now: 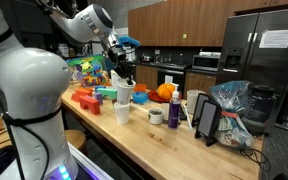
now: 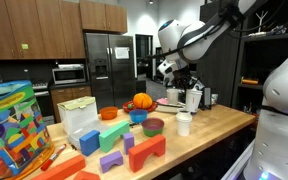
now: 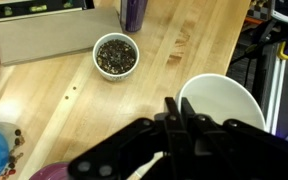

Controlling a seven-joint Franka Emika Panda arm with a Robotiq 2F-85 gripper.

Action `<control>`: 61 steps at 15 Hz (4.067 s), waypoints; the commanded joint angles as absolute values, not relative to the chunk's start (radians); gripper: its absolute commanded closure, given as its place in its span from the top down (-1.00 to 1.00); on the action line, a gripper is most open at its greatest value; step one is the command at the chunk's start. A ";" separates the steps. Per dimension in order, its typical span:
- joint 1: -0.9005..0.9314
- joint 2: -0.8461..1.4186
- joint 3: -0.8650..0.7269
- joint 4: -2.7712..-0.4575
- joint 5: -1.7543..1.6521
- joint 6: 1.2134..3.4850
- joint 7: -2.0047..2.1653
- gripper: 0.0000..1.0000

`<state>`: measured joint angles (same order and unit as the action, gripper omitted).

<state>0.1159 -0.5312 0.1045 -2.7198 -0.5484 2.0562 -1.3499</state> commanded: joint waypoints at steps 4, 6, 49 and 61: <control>0.152 -0.568 0.085 -2.755 -0.570 2.097 -1.345 -0.96; 0.158 -0.570 0.084 -2.754 -0.567 2.105 -1.350 -0.96; 0.161 -0.396 0.074 -2.701 -0.517 2.201 -1.408 -0.96; 0.155 -0.355 0.094 -2.683 -0.539 2.188 -1.390 -0.96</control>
<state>0.1568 -0.3721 0.0886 -2.7023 -0.5241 2.1970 -1.4056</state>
